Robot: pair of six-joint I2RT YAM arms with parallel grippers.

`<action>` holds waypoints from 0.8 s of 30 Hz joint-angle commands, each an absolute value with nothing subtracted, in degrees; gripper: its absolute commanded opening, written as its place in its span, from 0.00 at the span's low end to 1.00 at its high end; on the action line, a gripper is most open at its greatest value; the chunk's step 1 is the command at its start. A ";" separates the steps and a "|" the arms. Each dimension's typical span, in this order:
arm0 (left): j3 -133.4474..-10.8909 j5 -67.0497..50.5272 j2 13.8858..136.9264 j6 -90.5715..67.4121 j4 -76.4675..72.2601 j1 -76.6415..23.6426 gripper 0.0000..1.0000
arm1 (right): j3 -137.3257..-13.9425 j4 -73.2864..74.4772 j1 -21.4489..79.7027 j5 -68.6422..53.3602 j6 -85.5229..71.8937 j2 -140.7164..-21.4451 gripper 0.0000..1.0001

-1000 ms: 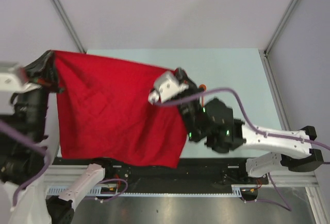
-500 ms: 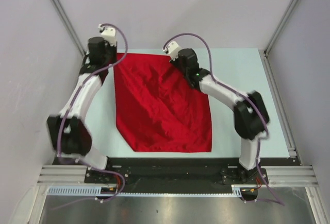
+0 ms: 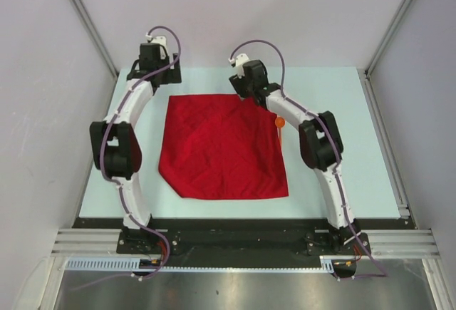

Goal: Fold the napkin, place the utensils inside, and roll it up
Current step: Flatten the napkin out, then fold the napkin

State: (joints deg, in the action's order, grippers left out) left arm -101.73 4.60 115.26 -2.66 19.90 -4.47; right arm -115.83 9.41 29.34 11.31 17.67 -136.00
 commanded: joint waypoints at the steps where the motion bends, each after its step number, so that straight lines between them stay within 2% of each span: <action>1: -99.97 6.77 102.25 -8.25 27.05 -3.43 0.97 | -106.98 12.11 32.25 3.09 8.19 -118.41 0.71; 2: -97.67 5.90 100.39 -10.44 27.33 -2.99 0.97 | -104.96 12.91 33.47 -1.45 4.17 -116.47 0.73; 3: -94.86 3.71 97.93 -11.76 27.25 -1.86 0.98 | -100.50 14.40 34.10 -3.84 1.69 -113.76 0.88; 6: -80.81 -0.95 88.35 -16.25 23.74 -0.18 0.98 | -91.19 13.28 38.48 -13.95 -7.19 -109.70 0.94; 9: -68.85 -1.93 80.52 -19.50 21.98 1.49 0.98 | -84.48 7.15 44.02 -20.03 -15.01 -108.37 0.95; 13: -55.24 -3.17 73.84 -23.28 20.57 1.49 0.98 | -78.41 2.99 49.74 -18.63 -20.38 -108.80 0.94; 21: -38.87 3.68 58.22 -32.60 22.49 1.49 0.98 | -74.62 1.93 51.07 -17.58 -23.29 -108.99 0.93; 24: -32.90 2.29 52.57 -36.73 22.15 1.41 0.95 | -73.39 1.93 50.71 -16.70 -23.73 -107.93 0.93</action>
